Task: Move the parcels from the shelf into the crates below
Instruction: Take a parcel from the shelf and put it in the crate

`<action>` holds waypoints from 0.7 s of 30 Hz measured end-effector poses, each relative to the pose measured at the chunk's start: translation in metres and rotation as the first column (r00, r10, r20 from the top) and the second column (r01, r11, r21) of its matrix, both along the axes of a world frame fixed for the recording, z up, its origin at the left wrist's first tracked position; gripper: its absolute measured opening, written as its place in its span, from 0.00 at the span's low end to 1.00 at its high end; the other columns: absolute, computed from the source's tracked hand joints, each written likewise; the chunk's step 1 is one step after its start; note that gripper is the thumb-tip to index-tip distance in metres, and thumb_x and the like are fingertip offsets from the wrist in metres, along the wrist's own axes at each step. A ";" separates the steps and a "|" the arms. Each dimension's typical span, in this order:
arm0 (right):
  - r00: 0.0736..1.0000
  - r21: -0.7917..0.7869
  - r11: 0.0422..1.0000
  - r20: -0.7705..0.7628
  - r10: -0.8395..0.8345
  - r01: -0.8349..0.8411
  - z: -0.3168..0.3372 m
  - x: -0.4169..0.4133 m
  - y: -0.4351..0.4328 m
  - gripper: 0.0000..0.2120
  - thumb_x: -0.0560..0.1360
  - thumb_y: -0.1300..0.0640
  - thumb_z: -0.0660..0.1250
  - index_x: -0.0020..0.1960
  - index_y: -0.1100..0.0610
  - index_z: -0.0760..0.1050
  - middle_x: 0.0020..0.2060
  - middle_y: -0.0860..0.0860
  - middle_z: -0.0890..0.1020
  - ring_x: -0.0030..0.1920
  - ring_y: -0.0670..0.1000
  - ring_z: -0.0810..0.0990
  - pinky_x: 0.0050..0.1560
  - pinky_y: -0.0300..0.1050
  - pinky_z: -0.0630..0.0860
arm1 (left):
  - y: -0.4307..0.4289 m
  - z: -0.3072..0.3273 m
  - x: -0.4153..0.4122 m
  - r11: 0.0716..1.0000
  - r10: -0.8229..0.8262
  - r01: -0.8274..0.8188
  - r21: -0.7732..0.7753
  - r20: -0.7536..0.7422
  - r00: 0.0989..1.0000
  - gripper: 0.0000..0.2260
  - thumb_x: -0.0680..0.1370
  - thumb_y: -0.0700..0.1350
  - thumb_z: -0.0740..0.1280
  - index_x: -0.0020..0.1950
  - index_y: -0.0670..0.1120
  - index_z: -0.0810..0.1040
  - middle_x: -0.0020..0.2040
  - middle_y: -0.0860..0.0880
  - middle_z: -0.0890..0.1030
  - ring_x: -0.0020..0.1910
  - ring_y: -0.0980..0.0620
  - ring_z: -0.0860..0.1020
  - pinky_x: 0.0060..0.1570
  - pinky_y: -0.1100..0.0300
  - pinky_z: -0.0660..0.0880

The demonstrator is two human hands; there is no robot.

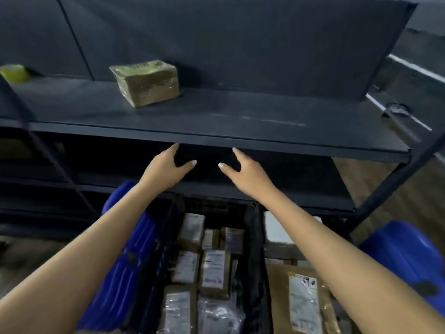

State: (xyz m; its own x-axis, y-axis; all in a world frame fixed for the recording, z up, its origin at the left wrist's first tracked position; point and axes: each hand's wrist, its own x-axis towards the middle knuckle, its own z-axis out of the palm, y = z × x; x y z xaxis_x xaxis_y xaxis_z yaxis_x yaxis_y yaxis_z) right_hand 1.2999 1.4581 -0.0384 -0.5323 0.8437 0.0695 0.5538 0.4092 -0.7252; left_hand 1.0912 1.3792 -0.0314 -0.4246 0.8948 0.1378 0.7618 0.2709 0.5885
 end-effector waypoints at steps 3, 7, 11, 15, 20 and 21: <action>0.999 0.012 0.999 -0.022 -0.038 0.038 0.021 -0.060 -0.003 0.38 0.76 0.36 0.60 0.79 0.52 0.52 0.77 0.49 0.58 0.76 0.51 0.57 0.70 0.46 0.59 | -0.002 0.024 -0.062 0.999 -0.035 0.037 0.021 -0.078 0.996 0.37 0.74 0.61 0.67 0.76 0.42 0.60 0.73 0.43 0.68 0.71 0.44 0.68 0.66 0.55 0.65; 0.996 0.020 0.996 -0.009 -0.084 0.085 0.049 -0.127 -0.003 0.38 0.77 0.36 0.60 0.79 0.53 0.52 0.77 0.51 0.58 0.76 0.53 0.59 0.69 0.48 0.62 | -0.002 0.057 -0.132 0.998 -0.050 0.053 0.030 -0.113 0.992 0.38 0.75 0.61 0.66 0.77 0.42 0.59 0.74 0.44 0.66 0.72 0.45 0.66 0.67 0.54 0.64; 0.990 0.027 0.990 -0.018 -0.138 0.139 0.071 -0.169 0.006 0.38 0.77 0.37 0.60 0.79 0.54 0.52 0.77 0.51 0.58 0.76 0.53 0.58 0.70 0.49 0.61 | 0.006 0.078 -0.180 0.997 -0.044 0.050 0.062 -0.099 0.994 0.37 0.75 0.61 0.66 0.76 0.43 0.59 0.73 0.44 0.68 0.71 0.44 0.66 0.65 0.53 0.66; 0.988 0.059 0.987 0.011 -0.153 0.152 0.086 -0.199 0.028 0.38 0.77 0.37 0.60 0.79 0.55 0.52 0.77 0.51 0.59 0.76 0.54 0.59 0.70 0.49 0.62 | 0.020 0.087 -0.216 0.997 -0.011 0.018 0.078 -0.094 0.995 0.37 0.75 0.61 0.66 0.76 0.42 0.59 0.72 0.43 0.69 0.71 0.43 0.67 0.62 0.54 0.66; 0.989 0.063 0.988 0.048 -0.142 0.139 0.089 -0.232 0.066 0.39 0.76 0.36 0.61 0.79 0.54 0.52 0.77 0.52 0.60 0.75 0.54 0.60 0.68 0.48 0.64 | 0.045 0.084 -0.248 0.994 0.031 -0.023 0.107 -0.072 0.997 0.32 0.75 0.59 0.66 0.72 0.41 0.66 0.68 0.41 0.73 0.67 0.41 0.71 0.50 0.57 0.64; 0.989 0.060 0.989 0.054 -0.138 0.134 0.087 -0.238 0.076 0.39 0.76 0.36 0.61 0.79 0.54 0.52 0.77 0.52 0.60 0.75 0.54 0.61 0.68 0.48 0.64 | 0.052 0.082 -0.254 0.994 0.037 -0.030 0.104 -0.066 0.997 0.32 0.75 0.59 0.66 0.72 0.41 0.66 0.68 0.41 0.73 0.67 0.41 0.71 0.50 0.57 0.64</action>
